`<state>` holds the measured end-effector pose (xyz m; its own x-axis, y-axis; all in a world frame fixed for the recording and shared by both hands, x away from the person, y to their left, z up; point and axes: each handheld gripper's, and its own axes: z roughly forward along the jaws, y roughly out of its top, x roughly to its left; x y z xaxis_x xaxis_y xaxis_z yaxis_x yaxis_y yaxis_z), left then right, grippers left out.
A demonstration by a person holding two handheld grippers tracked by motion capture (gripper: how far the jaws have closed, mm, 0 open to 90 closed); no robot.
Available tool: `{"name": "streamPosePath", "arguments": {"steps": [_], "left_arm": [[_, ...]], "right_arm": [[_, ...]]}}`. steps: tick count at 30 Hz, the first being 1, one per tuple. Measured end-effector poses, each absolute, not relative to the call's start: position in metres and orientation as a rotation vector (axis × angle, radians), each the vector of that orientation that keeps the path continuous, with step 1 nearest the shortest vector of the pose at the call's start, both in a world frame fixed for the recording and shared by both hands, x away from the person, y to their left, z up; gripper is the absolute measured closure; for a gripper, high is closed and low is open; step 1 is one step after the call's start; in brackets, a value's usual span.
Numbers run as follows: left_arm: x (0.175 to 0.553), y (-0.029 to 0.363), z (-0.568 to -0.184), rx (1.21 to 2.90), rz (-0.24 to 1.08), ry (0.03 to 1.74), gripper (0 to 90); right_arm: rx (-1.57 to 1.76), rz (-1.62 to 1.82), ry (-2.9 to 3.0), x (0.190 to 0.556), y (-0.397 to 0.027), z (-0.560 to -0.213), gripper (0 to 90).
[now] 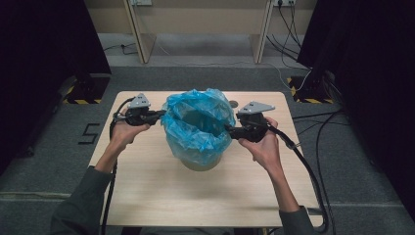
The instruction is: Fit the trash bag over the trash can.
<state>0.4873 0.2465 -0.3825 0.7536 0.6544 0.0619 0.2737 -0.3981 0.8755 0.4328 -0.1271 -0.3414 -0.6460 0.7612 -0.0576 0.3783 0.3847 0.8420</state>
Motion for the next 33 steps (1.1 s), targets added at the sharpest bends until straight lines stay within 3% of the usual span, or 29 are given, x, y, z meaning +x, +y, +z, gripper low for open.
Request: {"name": "streamPosePath", "arguments": {"steps": [5, 8, 18, 33], "left_arm": [[0.470, 0.244, -0.382, 1.981, 0.498, 0.664, 86.5], [0.461, 0.243, -0.383, 1.984, 0.501, 0.649, 85.8], [0.441, 0.243, -0.386, 1.974, 0.507, 0.634, 85.7], [0.405, 0.237, -0.388, 1.961, 0.497, 0.552, 84.8]], "right_arm": [[0.990, 1.172, 2.204, 0.447, -0.130, -0.341, 52.8], [1.019, 1.177, 2.198, 0.458, -0.133, -0.340, 53.0], [0.964, 1.321, 2.161, 0.427, -0.127, -0.319, 39.9], [0.812, 1.421, 2.322, 0.391, -0.105, -0.323, 32.6]]}}
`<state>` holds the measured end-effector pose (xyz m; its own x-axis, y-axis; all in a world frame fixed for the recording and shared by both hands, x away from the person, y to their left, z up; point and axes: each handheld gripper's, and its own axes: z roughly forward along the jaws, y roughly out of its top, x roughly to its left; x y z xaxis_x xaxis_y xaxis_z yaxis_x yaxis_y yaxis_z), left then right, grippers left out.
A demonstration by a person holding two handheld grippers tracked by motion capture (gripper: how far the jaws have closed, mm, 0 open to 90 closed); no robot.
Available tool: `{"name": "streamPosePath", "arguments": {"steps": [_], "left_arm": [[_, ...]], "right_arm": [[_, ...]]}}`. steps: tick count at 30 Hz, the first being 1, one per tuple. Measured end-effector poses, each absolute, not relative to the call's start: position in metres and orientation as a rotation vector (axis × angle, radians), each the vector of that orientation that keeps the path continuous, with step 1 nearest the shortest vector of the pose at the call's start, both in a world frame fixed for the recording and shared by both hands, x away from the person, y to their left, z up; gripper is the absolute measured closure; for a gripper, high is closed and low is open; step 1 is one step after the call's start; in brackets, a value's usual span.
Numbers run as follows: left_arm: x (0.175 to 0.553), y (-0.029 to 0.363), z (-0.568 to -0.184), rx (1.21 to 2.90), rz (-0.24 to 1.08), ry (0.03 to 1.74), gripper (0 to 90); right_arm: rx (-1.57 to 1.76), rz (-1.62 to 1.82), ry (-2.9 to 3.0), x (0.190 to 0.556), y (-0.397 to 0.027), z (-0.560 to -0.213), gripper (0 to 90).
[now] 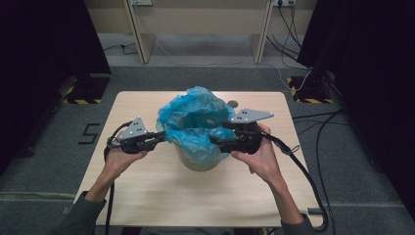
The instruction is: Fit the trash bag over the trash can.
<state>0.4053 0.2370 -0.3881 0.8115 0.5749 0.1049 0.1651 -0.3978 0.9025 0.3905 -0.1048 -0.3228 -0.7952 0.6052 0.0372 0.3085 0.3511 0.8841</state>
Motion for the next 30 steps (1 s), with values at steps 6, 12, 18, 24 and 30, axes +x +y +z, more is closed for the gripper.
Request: {"name": "streamPosePath", "arguments": {"steps": [6, 12, 18, 24, 30], "left_arm": [[0.400, 0.234, -0.388, 1.961, 0.494, 0.536, 84.5], [0.399, 0.237, -0.390, 1.958, 0.491, 0.542, 84.4], [0.399, 0.239, -0.390, 1.958, 0.497, 0.543, 84.9], [0.403, 0.241, -0.395, 1.962, 0.492, 0.563, 85.5], [0.409, 0.244, -0.405, 1.982, 0.484, 0.593, 85.9]], "right_arm": [[0.780, 1.393, 2.369, 0.385, -0.095, -0.329, 31.0], [0.639, 1.321, 2.368, 0.369, -0.093, -0.334, 64.8], [0.562, 1.290, 2.379, 0.347, -0.097, -0.339, 85.0], [0.610, 1.258, 2.426, 0.347, -0.105, -0.366, 86.7], [0.686, 1.165, 2.474, 0.360, -0.109, -0.398, 87.0]]}}
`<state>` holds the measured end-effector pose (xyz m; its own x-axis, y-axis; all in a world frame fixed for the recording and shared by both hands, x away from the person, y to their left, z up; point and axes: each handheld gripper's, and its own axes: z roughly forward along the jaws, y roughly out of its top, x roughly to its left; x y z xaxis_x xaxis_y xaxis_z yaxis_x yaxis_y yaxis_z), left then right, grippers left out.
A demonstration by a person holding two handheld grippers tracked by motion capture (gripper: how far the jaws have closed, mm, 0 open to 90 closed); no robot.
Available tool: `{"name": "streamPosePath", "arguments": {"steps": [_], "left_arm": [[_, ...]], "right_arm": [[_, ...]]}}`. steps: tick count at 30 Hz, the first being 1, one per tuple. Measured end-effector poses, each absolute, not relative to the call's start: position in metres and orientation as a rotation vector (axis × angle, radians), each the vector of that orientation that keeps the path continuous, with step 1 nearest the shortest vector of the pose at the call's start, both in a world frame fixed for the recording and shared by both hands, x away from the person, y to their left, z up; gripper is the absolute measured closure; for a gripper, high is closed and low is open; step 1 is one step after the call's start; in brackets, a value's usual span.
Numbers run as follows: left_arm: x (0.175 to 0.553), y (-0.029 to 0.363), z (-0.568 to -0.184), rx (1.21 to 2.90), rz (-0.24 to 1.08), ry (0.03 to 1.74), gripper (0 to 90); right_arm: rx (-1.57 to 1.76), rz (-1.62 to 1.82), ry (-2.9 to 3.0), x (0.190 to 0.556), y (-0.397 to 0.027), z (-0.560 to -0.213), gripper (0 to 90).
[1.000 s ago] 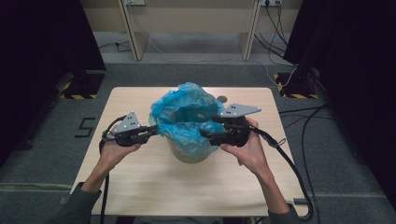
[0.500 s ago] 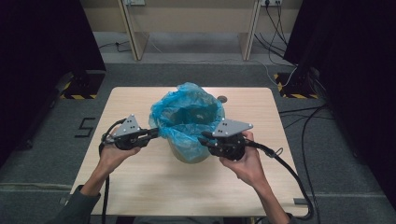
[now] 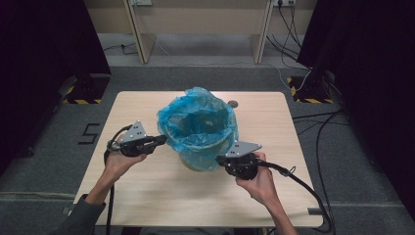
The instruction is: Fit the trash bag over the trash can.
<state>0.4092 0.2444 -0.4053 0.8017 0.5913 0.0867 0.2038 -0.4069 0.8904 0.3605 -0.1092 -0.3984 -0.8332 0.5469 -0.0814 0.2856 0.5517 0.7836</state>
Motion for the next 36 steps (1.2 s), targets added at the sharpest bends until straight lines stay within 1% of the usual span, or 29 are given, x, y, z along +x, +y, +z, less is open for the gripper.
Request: {"name": "streamPosePath", "arguments": {"steps": [2, 3, 4, 6, 8, 12, 15, 17, 19, 24, 26, 31, 33, 35, 36], "left_arm": [[0.411, 0.247, -0.408, 1.984, 0.480, 0.603, 85.7], [0.412, 0.248, -0.407, 1.986, 0.479, 0.607, 85.4], [0.412, 0.250, -0.406, 1.989, 0.473, 0.606, 84.8], [0.410, 0.254, -0.402, 1.997, 0.481, 0.600, 83.0], [0.405, 0.260, -0.394, 1.989, 0.498, 0.593, 79.9], [0.403, 0.271, -0.377, 1.952, 0.516, 0.600, 69.4], [0.403, 0.275, -0.364, 1.922, 0.518, 0.611, 61.5], [0.407, 0.274, -0.357, 1.899, 0.505, 0.628, 54.1], [0.412, 0.269, -0.351, 1.888, 0.497, 0.635, 50.6], [0.431, 0.257, -0.337, 1.840, 0.494, 0.681, 38.7], [0.440, 0.252, -0.331, 1.796, 0.488, 0.696, 38.3], [0.465, 0.228, -0.328, 1.834, 0.479, 0.704, 37.3], [0.477, 0.225, -0.331, 1.843, 0.509, 0.723, 41.9], [0.487, 0.228, -0.336, 1.830, 0.481, 0.732, 52.3], [0.491, 0.230, -0.339, 1.830, 0.465, 0.734, 60.0]], "right_arm": [[0.706, 1.143, 2.481, 0.365, -0.112, -0.405, 86.5], [0.723, 1.124, 2.487, 0.368, -0.114, -0.409, 84.5], [0.744, 1.115, 2.498, 0.371, -0.117, -0.411, 77.7], [0.779, 1.113, 2.492, 0.372, -0.122, -0.411, 68.9], [0.794, 1.179, 2.448, 0.367, -0.132, -0.402, 58.6], [0.804, 1.262, 2.364, 0.354, -0.150, -0.375, 48.4], [0.798, 1.329, 2.305, 0.348, -0.159, -0.357, 44.6], [0.836, 1.351, 2.232, 0.351, -0.162, -0.346, 42.8], [0.881, 1.339, 2.201, 0.358, -0.161, -0.342, 42.2], [0.977, 1.344, 2.136, 0.389, -0.150, -0.335, 39.7], [0.993, 1.330, 2.103, 0.400, -0.148, -0.331, 39.7], [1.022, 1.296, 2.132, 0.420, -0.138, -0.331, 40.9], [1.036, 1.283, 2.132, 0.425, -0.137, -0.334, 40.8], [1.043, 1.281, 2.129, 0.428, -0.138, -0.336, 40.8], [1.046, 1.287, 2.130, 0.428, -0.138, -0.337, 40.7]]}}
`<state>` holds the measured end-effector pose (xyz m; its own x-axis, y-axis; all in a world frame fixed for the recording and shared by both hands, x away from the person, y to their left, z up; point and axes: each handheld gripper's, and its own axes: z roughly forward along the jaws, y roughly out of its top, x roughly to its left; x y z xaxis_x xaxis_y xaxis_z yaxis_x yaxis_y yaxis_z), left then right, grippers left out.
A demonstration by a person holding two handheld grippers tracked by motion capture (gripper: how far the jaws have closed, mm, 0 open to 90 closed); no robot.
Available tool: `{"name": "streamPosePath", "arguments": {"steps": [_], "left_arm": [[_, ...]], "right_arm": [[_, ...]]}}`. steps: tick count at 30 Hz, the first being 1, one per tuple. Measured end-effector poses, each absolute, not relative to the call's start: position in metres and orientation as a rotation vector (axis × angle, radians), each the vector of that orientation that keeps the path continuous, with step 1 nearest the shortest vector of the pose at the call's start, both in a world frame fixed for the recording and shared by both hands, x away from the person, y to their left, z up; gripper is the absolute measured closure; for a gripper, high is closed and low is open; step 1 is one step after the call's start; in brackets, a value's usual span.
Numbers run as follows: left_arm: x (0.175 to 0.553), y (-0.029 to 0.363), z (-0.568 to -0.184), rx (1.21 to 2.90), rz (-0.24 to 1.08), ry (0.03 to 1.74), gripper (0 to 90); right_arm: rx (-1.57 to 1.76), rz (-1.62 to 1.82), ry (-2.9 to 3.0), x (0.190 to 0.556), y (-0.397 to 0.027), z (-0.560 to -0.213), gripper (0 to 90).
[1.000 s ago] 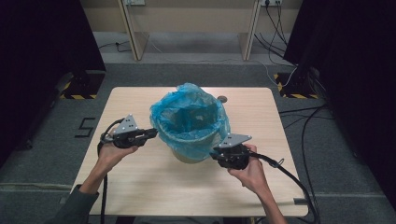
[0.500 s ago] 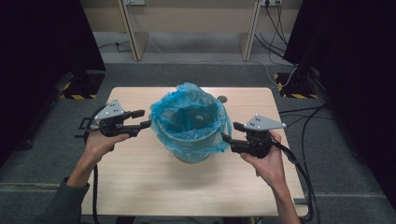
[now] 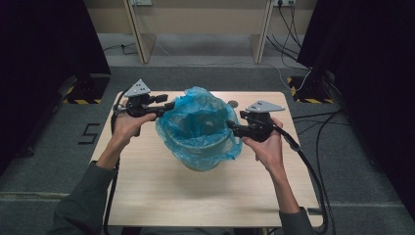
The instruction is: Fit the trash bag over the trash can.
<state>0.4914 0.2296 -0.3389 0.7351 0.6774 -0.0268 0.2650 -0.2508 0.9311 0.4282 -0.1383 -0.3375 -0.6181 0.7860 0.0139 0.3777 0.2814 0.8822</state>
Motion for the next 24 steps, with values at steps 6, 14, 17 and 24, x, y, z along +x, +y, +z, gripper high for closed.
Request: {"name": "streamPosePath", "arguments": {"steps": [6, 14, 17, 24], "left_arm": [[0.503, 0.245, -0.357, 1.826, 0.516, 0.786, 80.4], [0.505, 0.253, -0.391, 1.864, 0.498, 0.817, 85.7], [0.502, 0.252, -0.397, 1.866, 0.476, 0.811, 85.7], [0.496, 0.246, -0.399, 1.887, 0.477, 0.780, 85.4]], "right_arm": [[1.043, 1.306, 2.111, 0.419, -0.149, -0.336, 40.1], [1.021, 1.285, 2.140, 0.393, -0.157, -0.344, 38.4], [1.020, 1.261, 2.155, 0.386, -0.156, -0.356, 36.9], [1.031, 1.274, 2.230, 0.386, -0.145, -0.381, 36.3]]}}
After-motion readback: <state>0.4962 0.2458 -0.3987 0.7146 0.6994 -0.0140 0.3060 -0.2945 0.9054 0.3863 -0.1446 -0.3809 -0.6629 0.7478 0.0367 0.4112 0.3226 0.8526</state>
